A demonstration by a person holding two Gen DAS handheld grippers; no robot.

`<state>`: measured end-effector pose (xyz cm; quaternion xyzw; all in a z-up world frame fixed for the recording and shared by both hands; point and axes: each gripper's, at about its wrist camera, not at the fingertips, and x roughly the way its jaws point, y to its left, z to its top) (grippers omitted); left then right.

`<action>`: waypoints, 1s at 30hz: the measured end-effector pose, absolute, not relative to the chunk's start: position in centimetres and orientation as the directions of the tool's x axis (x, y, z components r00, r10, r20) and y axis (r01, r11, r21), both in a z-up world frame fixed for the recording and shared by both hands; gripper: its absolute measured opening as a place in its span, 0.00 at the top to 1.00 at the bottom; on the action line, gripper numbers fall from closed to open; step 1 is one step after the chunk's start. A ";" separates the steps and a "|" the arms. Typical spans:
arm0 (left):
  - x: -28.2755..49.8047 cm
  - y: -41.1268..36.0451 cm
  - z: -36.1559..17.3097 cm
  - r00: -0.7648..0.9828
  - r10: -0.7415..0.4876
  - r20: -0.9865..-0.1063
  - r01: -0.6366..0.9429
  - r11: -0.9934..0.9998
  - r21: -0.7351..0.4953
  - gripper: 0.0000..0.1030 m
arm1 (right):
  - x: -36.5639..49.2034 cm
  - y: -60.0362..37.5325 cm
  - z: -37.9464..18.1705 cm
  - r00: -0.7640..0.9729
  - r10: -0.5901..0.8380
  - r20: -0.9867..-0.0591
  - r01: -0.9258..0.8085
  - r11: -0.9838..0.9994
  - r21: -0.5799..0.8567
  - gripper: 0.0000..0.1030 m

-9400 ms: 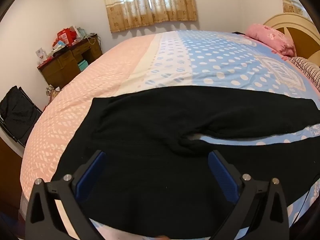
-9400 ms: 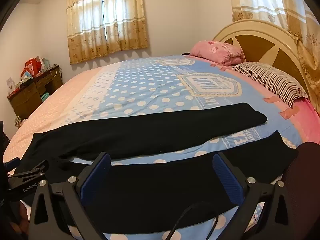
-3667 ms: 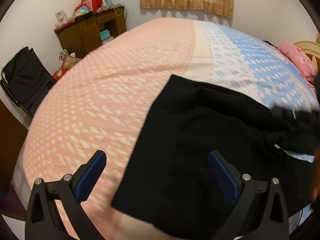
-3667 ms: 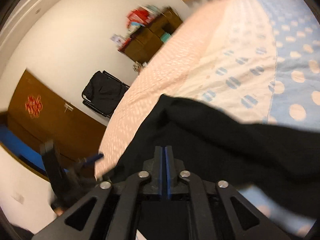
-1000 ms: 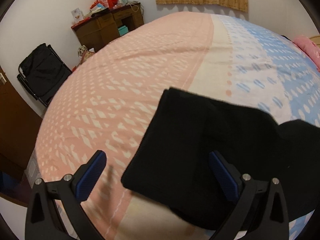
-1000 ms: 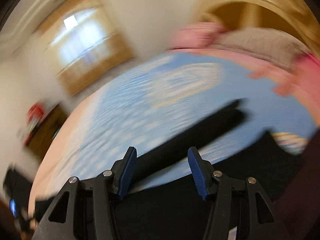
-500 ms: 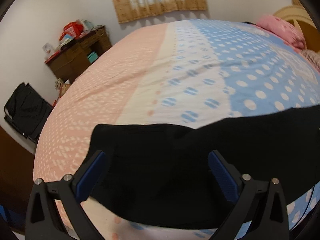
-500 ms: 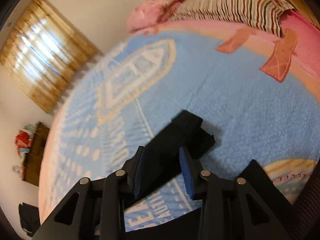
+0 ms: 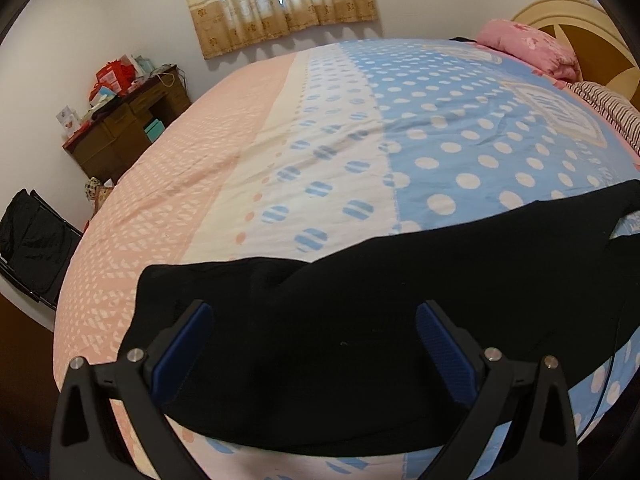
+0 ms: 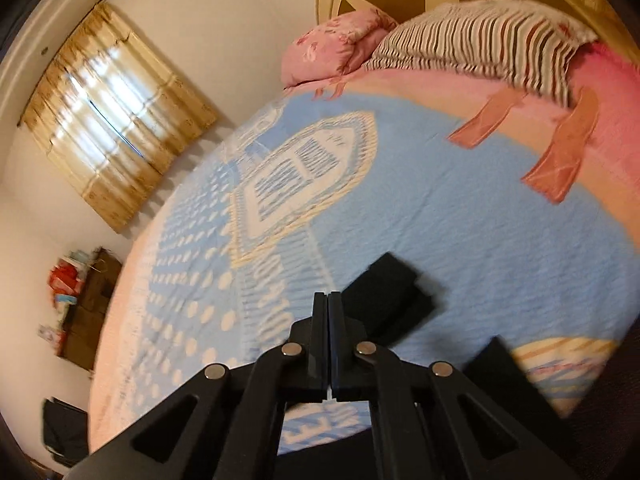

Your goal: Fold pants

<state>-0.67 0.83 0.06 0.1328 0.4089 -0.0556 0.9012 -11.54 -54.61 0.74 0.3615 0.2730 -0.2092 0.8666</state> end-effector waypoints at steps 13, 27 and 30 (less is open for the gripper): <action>-0.1 0.3 0.0 0.653 0.031 -0.757 0.197 0.958 0.209 0.00 | -10.4 -56.8 -3.7 0.761 -0.053 -0.647 0.568 0.537 0.624 0.44; -0.2 -0.5 -0.3 0.641 0.017 -0.768 0.223 0.953 0.207 0.00 | -7.3 -56.7 -4.9 0.720 -0.039 -0.693 0.608 0.519 0.602 0.97; -0.4 -0.8 0.1 0.644 0.000 -0.765 0.235 0.952 0.198 0.00 | -8.1 -55.3 -1.7 0.774 -0.006 -0.633 0.523 0.570 0.633 0.97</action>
